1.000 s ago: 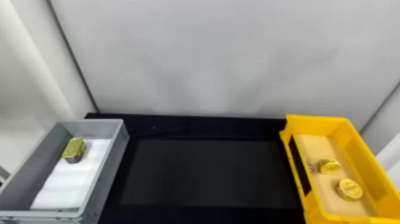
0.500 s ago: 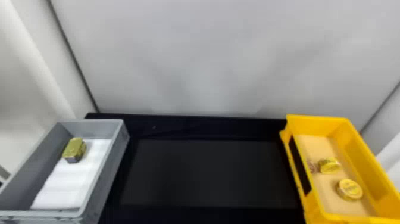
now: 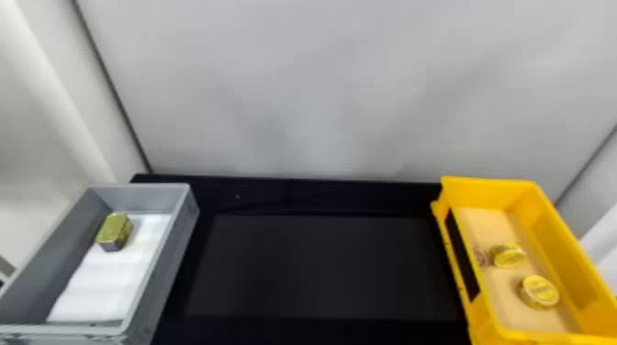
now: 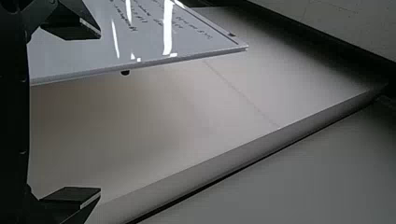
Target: Pick up the round yellow can and place it in the yellow rectangular box
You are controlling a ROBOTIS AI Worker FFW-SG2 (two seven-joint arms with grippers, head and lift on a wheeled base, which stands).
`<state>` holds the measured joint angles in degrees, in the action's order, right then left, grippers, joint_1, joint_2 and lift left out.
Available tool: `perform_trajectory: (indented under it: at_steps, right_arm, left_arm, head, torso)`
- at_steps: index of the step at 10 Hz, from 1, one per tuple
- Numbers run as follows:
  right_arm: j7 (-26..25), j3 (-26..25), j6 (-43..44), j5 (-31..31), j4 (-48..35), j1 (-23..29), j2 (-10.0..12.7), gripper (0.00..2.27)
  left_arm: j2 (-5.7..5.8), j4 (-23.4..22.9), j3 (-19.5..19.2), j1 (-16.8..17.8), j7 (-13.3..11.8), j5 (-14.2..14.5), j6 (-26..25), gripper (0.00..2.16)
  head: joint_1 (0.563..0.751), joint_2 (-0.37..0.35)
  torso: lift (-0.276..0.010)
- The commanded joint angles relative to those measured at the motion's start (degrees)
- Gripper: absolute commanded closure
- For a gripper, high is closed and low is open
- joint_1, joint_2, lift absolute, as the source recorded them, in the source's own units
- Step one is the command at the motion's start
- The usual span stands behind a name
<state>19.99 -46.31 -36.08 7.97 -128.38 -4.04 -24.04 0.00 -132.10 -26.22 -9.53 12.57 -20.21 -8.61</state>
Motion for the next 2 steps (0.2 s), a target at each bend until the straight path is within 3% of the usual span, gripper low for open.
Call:
perform_trajectory:
  at_steps: [1, 2]
  right_arm:
    - [-0.6, 2.1, -7.9, 3.8, -3.2, 0.0, -0.1, 0.21]
    - [-0.1, 2.5, -9.0, 5.5, -4.1, -0.2, -0.1, 0.20]
  left_arm:
    - [-0.15, 0.0, 0.2, 0.0, 0.0, 0.0, 0.0, 0.10]
    - [-0.15, 0.0, 0.3, 0.0, 0.0, 0.0, 0.0, 0.10]
  head:
    - [0.695, 0.014]
    - [0.694, 0.014]
  torso:
    - [-0.060]
    - [-0.060]
